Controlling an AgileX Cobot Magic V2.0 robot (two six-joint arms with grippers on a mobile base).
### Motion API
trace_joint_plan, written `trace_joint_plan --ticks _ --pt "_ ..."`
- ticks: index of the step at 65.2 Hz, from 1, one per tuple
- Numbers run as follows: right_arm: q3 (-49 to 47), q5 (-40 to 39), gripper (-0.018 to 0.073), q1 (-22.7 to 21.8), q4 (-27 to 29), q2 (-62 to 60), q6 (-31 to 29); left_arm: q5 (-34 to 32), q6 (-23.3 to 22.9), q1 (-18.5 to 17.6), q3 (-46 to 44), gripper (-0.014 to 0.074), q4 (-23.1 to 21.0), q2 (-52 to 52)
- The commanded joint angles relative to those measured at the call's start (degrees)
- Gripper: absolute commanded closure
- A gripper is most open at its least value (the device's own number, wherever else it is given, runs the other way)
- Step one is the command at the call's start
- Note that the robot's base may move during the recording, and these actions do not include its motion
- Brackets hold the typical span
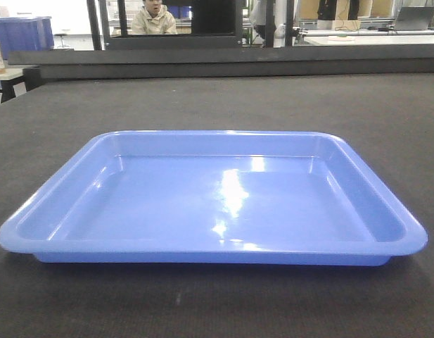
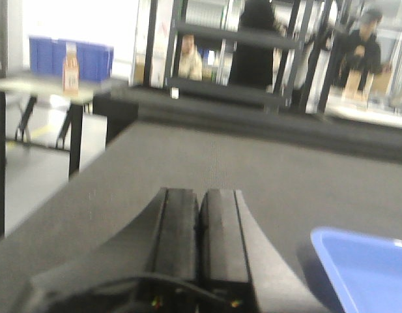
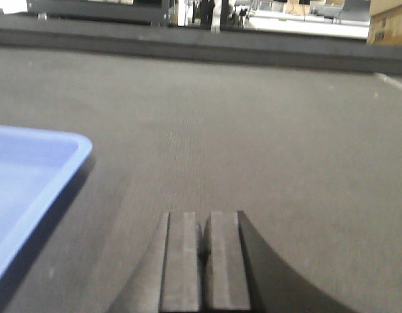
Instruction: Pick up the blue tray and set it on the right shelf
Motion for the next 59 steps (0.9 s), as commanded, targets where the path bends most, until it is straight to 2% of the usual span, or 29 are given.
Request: trace_joint_plan --ticks 1,5,9,16,25,32,36,43,48,54,59 --pt "-2.57 -13.16 0.0503 -0.22 0.30 -1.13 -0.48 -5.25 0.26 -0.12 -1.37 0.0645 2.59 -0.66" --pt "-5.83 -13.20 0.0503 -0.22 0.30 -1.06 -0.48 -2.30 0.26 -0.12 -5.05 0.0645 6.07 -0.54" --pt "-11.99 -9.06 0.0503 -0.22 0.30 0.14 -0.48 0.15 0.26 -0.12 -9.91 0.0645 9.31 0.41" --pt "-21.69 -1.04 0.0503 -0.22 0.30 4.27 -0.48 3.99 0.26 -0.12 -17.17 0.0645 9.29 4.83" --pt "-34.27 11.50 0.0503 -0.22 0.30 14.40 -0.48 15.33 0.26 -0.12 -28.79 0.0645 9.29 15.14" --pt "-41.98 20.30 0.0503 -0.22 0.30 23.28 -0.48 27.75 0.26 -0.12 -37.67 0.0645 9.29 24.54" --pt "-45.90 25.35 0.0503 -0.22 0.30 28.07 -0.48 34.19 0.26 -0.12 -42.50 0.0645 8.14 29.56" --pt "-52.93 35.41 0.0503 -0.10 1.71 37.33 -0.48 45.83 0.26 -0.12 -51.01 0.0645 0.55 38.20" --pt "-57.48 43.23 0.0503 -0.10 3.35 43.56 -0.48 52.29 0.26 -0.12 -55.30 0.0645 -2.00 43.58" --pt "-60.98 49.61 0.0503 -0.10 4.73 49.66 -0.48 53.25 0.26 -0.12 -57.32 0.0645 -2.01 48.93" --pt "-61.86 51.04 0.0503 -0.10 5.56 52.95 -0.48 53.25 0.26 -0.12 -57.43 0.0645 -2.01 52.57"
